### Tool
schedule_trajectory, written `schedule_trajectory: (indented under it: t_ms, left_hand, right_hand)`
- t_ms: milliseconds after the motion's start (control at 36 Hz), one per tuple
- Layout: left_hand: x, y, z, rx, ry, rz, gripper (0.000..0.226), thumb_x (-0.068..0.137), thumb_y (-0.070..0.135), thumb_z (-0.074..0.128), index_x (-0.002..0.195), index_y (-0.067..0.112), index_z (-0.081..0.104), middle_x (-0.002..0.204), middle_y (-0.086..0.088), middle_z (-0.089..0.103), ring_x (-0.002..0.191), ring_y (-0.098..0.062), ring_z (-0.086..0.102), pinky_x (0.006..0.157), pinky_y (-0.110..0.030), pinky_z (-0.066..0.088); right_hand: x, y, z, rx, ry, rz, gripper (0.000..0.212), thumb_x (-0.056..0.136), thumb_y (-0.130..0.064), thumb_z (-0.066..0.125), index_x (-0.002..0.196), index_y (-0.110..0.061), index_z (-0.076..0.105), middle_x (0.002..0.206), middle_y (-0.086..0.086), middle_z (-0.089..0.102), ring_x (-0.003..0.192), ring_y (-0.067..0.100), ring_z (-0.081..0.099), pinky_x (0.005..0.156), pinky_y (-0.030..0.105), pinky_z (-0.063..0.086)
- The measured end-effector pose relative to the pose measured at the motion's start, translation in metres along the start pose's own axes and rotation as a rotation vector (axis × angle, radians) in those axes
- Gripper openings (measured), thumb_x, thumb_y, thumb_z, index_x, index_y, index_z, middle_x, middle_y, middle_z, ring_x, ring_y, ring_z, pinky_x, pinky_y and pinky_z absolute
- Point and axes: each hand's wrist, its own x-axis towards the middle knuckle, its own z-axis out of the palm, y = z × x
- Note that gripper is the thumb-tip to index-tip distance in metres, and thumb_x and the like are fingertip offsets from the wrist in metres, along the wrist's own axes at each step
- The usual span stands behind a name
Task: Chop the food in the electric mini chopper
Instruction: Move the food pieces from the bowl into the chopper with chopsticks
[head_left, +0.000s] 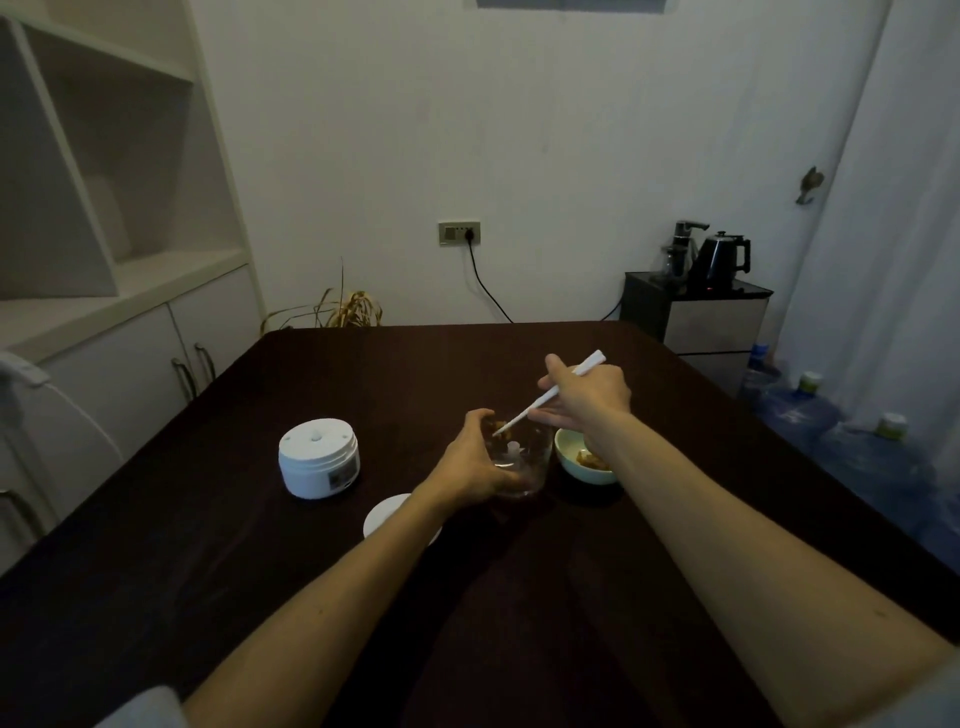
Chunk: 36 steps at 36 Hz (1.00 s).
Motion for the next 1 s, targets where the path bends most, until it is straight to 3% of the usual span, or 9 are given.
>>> schedule_trajectory:
  t_ms: [56, 167, 306, 389, 472, 611, 778, 889, 1000]
  left_hand:
    - [0.000, 0.000, 0.000, 0.020, 0.008, 0.008, 0.104, 0.064, 0.027, 0.089, 0.144, 0.022, 0.022, 0.123, 0.006, 0.050, 0.104, -0.008, 0.053, 0.066, -0.011, 0.044]
    - [0.002, 0.000, -0.001, 0.016, -0.009, 0.002, 0.104, 0.064, 0.027, 0.088, 0.144, 0.025, 0.021, 0.120, 0.007, 0.050, 0.101, -0.008, 0.054, 0.069, -0.015, 0.045]
    - [0.002, 0.000, -0.001, 0.007, -0.015, 0.003, 0.107, 0.063, 0.030, 0.089, 0.145, 0.024, 0.021, 0.134, 0.003, 0.047, 0.108, -0.010, 0.053, 0.069, -0.016, 0.046]
    - [0.002, 0.000, -0.001, 0.013, -0.015, -0.007, 0.107, 0.063, 0.028, 0.089, 0.145, 0.025, 0.020, 0.134, 0.002, 0.048, 0.108, -0.012, 0.053, 0.069, -0.016, 0.047]
    - [0.003, 0.001, -0.001, 0.021, -0.017, -0.003, 0.107, 0.063, 0.028, 0.089, 0.145, 0.026, 0.020, 0.134, 0.002, 0.048, 0.105, -0.009, 0.052, 0.065, -0.014, 0.044]
    - [0.002, 0.001, -0.001, 0.038, -0.006, 0.004, 0.106, 0.063, 0.030, 0.088, 0.145, 0.024, 0.021, 0.137, 0.000, 0.047, 0.111, -0.013, 0.051, 0.078, -0.020, 0.045]
    - [0.003, 0.002, -0.002, 0.053, -0.020, 0.003, 0.101, 0.065, 0.027, 0.088, 0.142, 0.024, 0.023, 0.133, 0.000, 0.050, 0.098, -0.007, 0.051, 0.065, -0.015, 0.043]
    - [0.004, 0.004, -0.001, 0.073, 0.003, -0.001, 0.104, 0.064, 0.031, 0.088, 0.143, 0.022, 0.022, 0.137, -0.001, 0.047, 0.113, -0.014, 0.051, 0.081, -0.022, 0.043]
    - [0.003, 0.005, 0.000, 0.095, 0.026, 0.005, 0.106, 0.063, 0.032, 0.089, 0.144, 0.020, 0.022, 0.139, -0.003, 0.048, 0.117, -0.017, 0.051, 0.086, -0.026, 0.045]
  right_hand:
    - [-0.001, 0.003, 0.003, -0.045, -0.003, -0.013, 0.026, 0.093, -0.028, 0.069, 0.081, -0.006, 0.071, 0.092, 0.015, 0.072, 0.066, 0.021, 0.075, 0.060, 0.032, 0.064]
    - [0.001, 0.008, 0.008, -0.119, -0.010, -0.063, 0.026, 0.093, -0.029, 0.069, 0.081, -0.006, 0.072, 0.088, 0.014, 0.073, 0.063, 0.019, 0.075, 0.062, 0.033, 0.064]
    - [0.003, 0.014, 0.018, -0.250, -0.033, -0.156, 0.024, 0.093, -0.032, 0.070, 0.077, -0.014, 0.071, 0.077, 0.004, 0.072, 0.054, 0.010, 0.072, 0.053, 0.021, 0.058]
    - [0.004, 0.016, 0.020, -0.313, -0.056, -0.204, 0.025, 0.092, -0.033, 0.071, 0.073, -0.017, 0.070, 0.074, 0.005, 0.073, 0.058, 0.013, 0.074, 0.065, 0.030, 0.063]
    - [0.003, 0.016, 0.020, -0.295, -0.089, -0.217, 0.023, 0.090, -0.031, 0.073, 0.073, -0.016, 0.070, 0.079, 0.008, 0.074, 0.060, 0.015, 0.075, 0.068, 0.036, 0.064]
    - [0.002, 0.012, 0.016, -0.285, -0.099, -0.217, 0.020, 0.089, -0.030, 0.074, 0.079, -0.014, 0.071, 0.083, 0.009, 0.074, 0.060, 0.014, 0.075, 0.068, 0.034, 0.064]
    - [0.003, 0.005, 0.004, -0.200, -0.120, -0.198, 0.019, 0.089, -0.027, 0.074, 0.078, -0.013, 0.071, 0.086, 0.010, 0.075, 0.065, 0.019, 0.076, 0.071, 0.038, 0.064]
    - [0.004, 0.002, -0.003, -0.131, -0.106, -0.186, 0.018, 0.089, -0.025, 0.075, 0.080, -0.010, 0.073, 0.089, 0.012, 0.074, 0.065, 0.020, 0.076, 0.068, 0.037, 0.065]
    - [0.006, 0.000, -0.011, -0.038, -0.042, -0.156, 0.018, 0.088, -0.024, 0.075, 0.078, -0.009, 0.073, 0.087, 0.011, 0.074, 0.064, 0.019, 0.076, 0.058, 0.032, 0.063]
